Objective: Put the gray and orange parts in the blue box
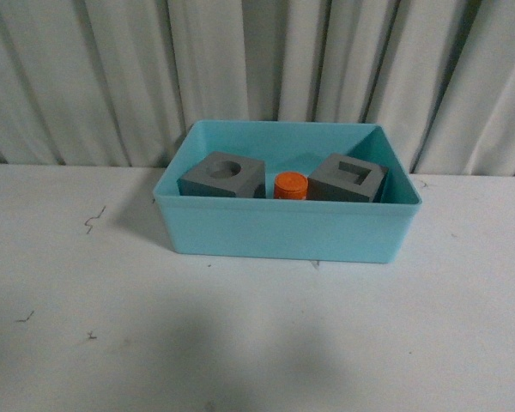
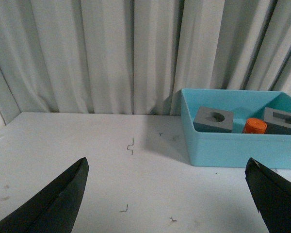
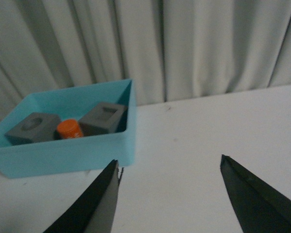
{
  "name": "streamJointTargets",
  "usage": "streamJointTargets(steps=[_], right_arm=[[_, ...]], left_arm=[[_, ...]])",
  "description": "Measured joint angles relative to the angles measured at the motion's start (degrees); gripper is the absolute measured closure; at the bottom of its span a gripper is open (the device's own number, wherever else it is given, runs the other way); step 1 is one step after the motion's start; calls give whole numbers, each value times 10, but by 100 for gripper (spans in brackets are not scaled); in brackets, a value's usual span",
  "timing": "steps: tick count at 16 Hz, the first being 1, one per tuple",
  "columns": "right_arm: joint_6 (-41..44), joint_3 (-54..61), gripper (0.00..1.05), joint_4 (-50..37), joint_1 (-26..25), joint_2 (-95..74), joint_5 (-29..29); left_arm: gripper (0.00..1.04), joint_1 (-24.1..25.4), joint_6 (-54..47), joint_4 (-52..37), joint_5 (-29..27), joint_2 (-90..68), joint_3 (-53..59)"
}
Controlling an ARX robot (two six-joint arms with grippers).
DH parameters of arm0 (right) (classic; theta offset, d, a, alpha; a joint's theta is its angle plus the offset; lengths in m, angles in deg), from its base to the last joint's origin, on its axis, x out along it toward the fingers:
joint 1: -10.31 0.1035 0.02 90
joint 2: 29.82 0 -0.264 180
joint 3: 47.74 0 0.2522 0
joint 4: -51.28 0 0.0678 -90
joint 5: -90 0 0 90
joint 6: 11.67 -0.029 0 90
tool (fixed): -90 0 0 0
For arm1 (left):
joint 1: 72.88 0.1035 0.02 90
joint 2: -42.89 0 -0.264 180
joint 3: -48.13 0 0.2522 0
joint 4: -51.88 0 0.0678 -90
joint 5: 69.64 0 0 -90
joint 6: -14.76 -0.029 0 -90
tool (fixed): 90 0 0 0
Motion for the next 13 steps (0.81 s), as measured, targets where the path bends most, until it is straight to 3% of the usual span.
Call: streamJointTargets(steps=[1,5,6,7,9,10,11,13], right_arm=[[48,19,46,-39,-32,30,-21],[101,35,96,26,-109,125,-106],[106,39,103,41,-126,147,-123],[108,49,103,16,-138,155,-134],[108,53,103,59,-162,187,-163],[109,53,103,78,-204,210,-211],[108,53,103,90,-235,226,-218],[109,53,103,117,-229,248,-230]], left_arm=[[7,0,0,0,0,0,0],[7,0,0,0,0,0,0],[7,0,0,0,0,0,0],[7,0,0,0,0,0,0],[7,0,0,0,0,0,0],[7,0,0,0,0,0,0],[7,0,0,0,0,0,0],[7,0,0,0,0,0,0]])
